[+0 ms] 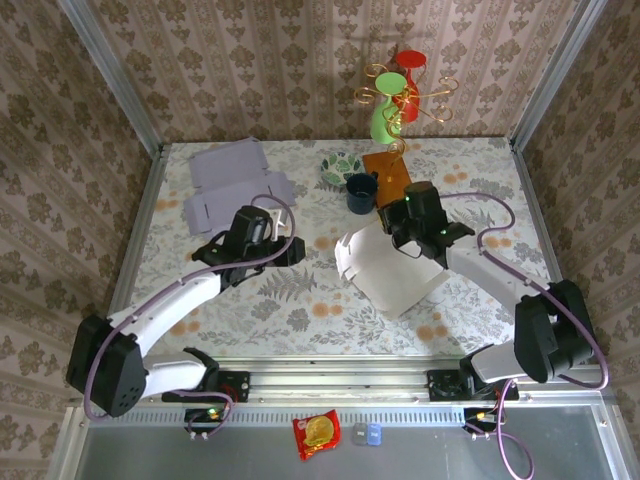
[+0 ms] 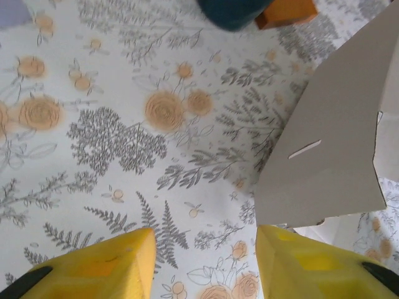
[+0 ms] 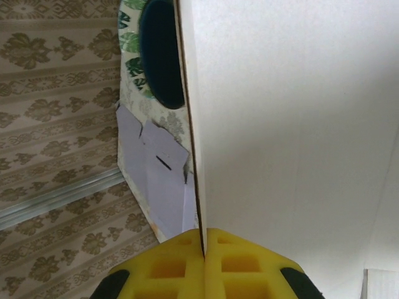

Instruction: Fold the paper box

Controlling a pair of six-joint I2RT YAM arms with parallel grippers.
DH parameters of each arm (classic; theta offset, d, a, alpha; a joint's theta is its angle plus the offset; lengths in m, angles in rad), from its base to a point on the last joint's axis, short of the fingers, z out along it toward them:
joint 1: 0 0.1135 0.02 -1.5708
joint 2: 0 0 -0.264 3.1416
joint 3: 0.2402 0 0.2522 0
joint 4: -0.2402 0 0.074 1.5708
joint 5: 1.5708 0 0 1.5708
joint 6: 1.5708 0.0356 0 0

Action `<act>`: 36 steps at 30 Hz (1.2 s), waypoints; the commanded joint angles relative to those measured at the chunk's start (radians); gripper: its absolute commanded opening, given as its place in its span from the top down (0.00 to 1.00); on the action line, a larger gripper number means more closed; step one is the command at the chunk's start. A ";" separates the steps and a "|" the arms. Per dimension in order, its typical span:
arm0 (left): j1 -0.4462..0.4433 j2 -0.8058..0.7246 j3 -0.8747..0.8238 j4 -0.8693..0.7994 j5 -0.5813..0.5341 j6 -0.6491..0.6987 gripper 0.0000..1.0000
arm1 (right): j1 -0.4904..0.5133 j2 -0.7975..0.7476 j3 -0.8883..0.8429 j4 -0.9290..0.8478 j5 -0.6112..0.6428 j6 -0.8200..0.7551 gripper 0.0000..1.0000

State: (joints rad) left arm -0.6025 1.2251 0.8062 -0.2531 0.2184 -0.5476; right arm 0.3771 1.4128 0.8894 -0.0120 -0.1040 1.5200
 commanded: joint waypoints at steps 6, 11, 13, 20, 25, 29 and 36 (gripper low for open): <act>-0.029 0.032 -0.033 0.084 0.007 -0.007 0.54 | -0.009 0.016 -0.140 0.301 -0.047 -0.054 1.00; -0.051 0.047 -0.046 0.112 -0.016 0.009 0.55 | -0.010 -0.012 -0.180 0.391 -0.075 -0.057 1.00; -0.054 0.052 -0.047 0.114 -0.020 0.010 0.56 | -0.010 -0.014 -0.168 0.390 -0.080 -0.061 1.00; -0.051 0.038 -0.044 0.094 -0.065 0.021 0.55 | -0.012 -0.044 -0.143 0.391 -0.078 -0.055 1.00; -0.033 0.012 -0.057 0.094 -0.061 0.036 0.54 | -0.022 -0.006 -0.215 0.510 -0.099 -0.043 1.00; -0.033 0.005 -0.072 0.100 -0.034 0.072 0.54 | -0.044 0.030 -0.267 0.565 -0.136 -0.057 1.00; -0.058 0.026 -0.096 0.123 -0.026 0.129 0.55 | -0.070 0.062 -0.336 0.671 -0.189 -0.055 1.00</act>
State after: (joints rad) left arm -0.6468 1.2495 0.7254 -0.1585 0.1787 -0.4698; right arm 0.3157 1.4506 0.5816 0.6109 -0.2600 1.4826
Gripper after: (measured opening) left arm 0.450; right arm 0.065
